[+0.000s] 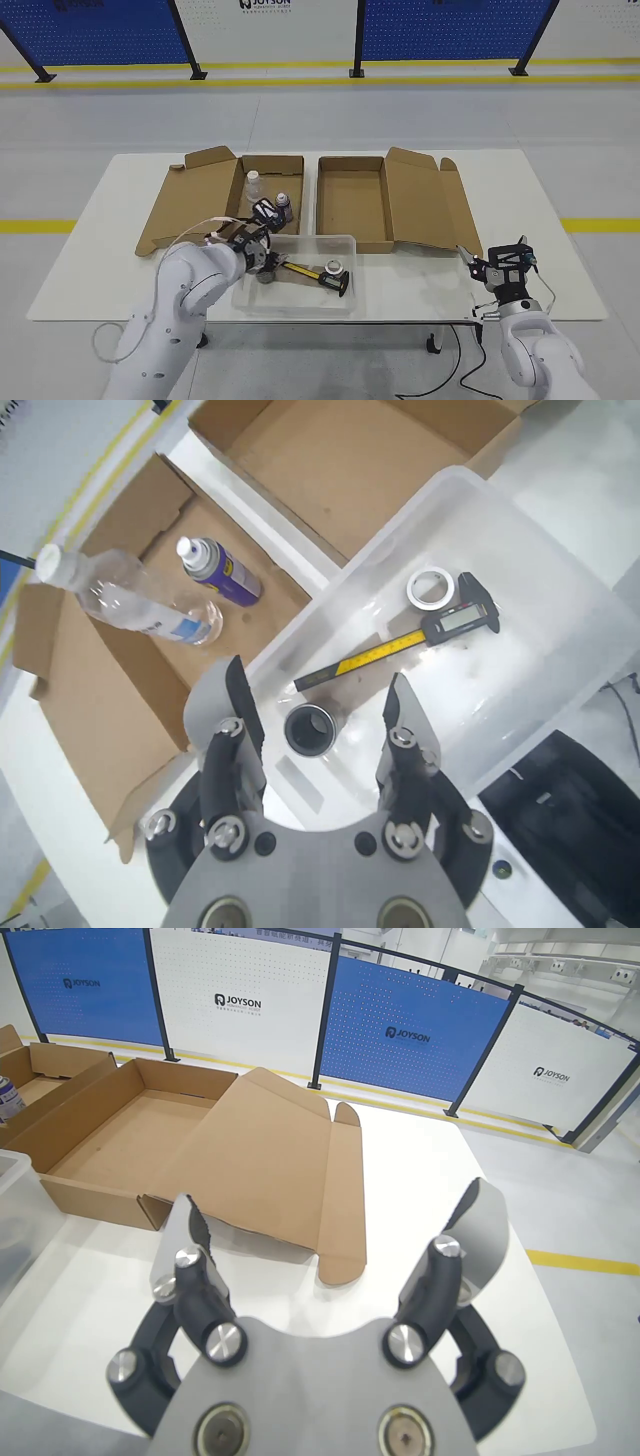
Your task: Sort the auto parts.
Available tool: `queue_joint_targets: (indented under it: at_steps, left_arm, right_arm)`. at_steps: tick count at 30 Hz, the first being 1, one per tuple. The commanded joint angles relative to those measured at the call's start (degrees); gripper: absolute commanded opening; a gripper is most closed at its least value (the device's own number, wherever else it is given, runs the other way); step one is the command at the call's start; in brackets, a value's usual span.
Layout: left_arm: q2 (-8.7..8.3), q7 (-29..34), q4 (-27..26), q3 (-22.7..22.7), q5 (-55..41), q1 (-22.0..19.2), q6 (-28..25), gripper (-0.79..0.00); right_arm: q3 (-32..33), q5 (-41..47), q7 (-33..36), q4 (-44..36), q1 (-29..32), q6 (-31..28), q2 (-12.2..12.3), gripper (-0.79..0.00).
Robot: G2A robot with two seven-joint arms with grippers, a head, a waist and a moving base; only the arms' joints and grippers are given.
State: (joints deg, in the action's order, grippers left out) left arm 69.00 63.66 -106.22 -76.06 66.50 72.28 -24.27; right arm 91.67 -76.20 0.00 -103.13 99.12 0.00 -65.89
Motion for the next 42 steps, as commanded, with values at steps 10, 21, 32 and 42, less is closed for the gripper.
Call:
queue_joint_targets:
  at_steps: [10, 21, 32, 42]
  left_arm:
    - [-0.17, 2.59, 6.96, 1.89, 0.69, -3.13, 3.62, -0.345]
    - [-0.23, 4.82, 11.74, 4.20, 2.99, -6.59, 5.53, -0.453]
    - [-0.55, 7.57, 13.15, 5.04, 1.21, -7.85, 4.15, -0.434]
    - [-0.70, 9.20, 15.06, 6.74, 0.56, -9.58, 3.17, -0.437]
  right_arm:
    - [0.00, 0.00, 0.00, 0.00, 0.00, 0.00, 0.00, 0.000]
    - [0.00, 0.00, 0.00, 0.00, 0.00, 0.00, 0.00, 0.000]
    - [0.00, 0.00, 0.00, 0.00, 0.00, 0.00, 0.00, 0.000]
    - [0.00, 0.00, 0.00, 0.00, 0.00, 0.00, 0.00, 0.000]
